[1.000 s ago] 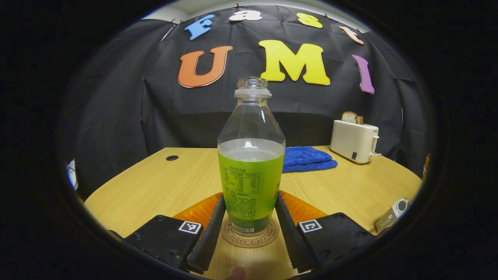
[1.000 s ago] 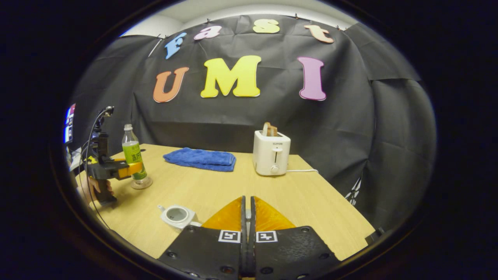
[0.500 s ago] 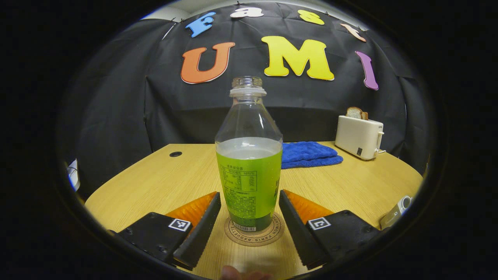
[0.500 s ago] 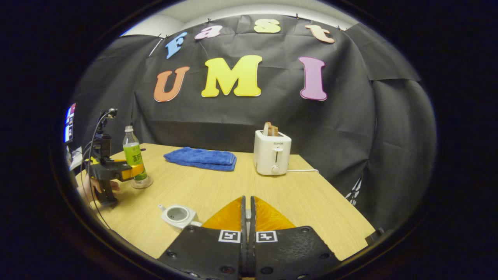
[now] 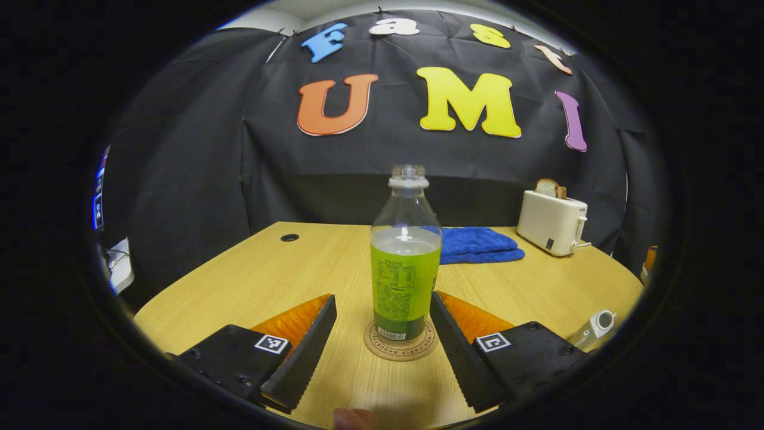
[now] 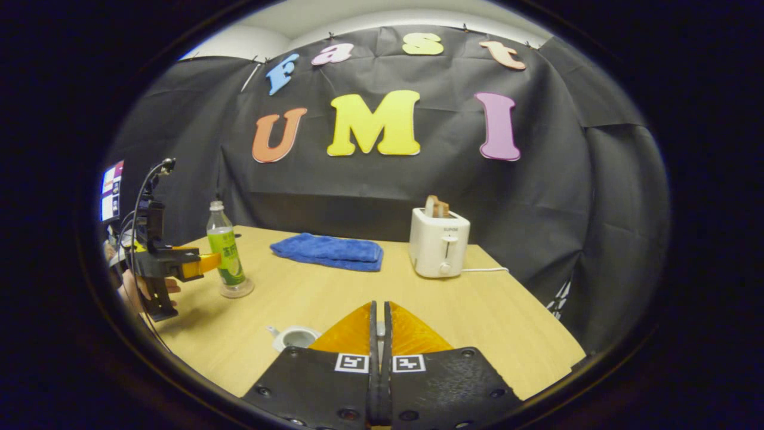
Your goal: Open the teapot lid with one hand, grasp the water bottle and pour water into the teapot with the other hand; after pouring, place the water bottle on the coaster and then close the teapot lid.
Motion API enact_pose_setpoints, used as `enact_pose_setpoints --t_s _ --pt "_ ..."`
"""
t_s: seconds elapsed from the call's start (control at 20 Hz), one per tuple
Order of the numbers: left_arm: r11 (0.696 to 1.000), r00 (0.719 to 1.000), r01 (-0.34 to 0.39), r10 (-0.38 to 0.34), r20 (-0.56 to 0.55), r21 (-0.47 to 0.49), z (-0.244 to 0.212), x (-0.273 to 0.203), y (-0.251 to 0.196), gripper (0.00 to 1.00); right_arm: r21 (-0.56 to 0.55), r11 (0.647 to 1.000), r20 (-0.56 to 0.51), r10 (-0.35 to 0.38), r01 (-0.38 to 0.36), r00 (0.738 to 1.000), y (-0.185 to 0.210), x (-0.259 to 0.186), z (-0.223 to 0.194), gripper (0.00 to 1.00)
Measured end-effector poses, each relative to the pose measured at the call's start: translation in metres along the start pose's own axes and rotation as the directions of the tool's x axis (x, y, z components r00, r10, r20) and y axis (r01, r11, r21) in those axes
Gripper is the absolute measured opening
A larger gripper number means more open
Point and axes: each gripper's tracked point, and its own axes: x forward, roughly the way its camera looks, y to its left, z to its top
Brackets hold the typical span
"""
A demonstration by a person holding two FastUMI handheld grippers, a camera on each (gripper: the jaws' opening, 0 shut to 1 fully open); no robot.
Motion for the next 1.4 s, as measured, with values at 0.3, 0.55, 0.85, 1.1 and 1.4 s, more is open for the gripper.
enact_pose_setpoints --t_s 0.3,0.55,0.85,1.1,1.4 --pt "0.998 0.995 -0.052 0.049 0.092 0.039 0.029 -0.069 0.015 0.98 -0.016 0.99 -0.012 0.137 -0.137 0.991 0.052 0.019 -0.01 0.0" --pt "0.992 0.986 -0.094 0.081 0.148 0.08 0.041 -0.106 0.017 0.97 -0.035 0.984 -0.032 0.176 -0.177 0.984 0.07 0.027 -0.021 0.0" --pt "0.991 0.983 -0.104 0.091 0.16 0.079 0.041 -0.126 0.015 0.97 -0.057 0.98 -0.042 0.19 -0.192 0.981 0.08 0.031 -0.032 0.0" --pt "0.992 0.98 -0.106 0.093 0.174 0.066 0.045 -0.134 0.017 0.97 -0.071 0.98 -0.046 0.185 -0.188 0.982 0.082 0.034 -0.039 0.0" --pt "0.991 0.978 -0.125 0.114 0.174 0.054 0.045 -0.137 0.026 0.97 -0.071 0.979 -0.057 0.185 -0.188 0.981 0.085 0.04 -0.048 0.0"
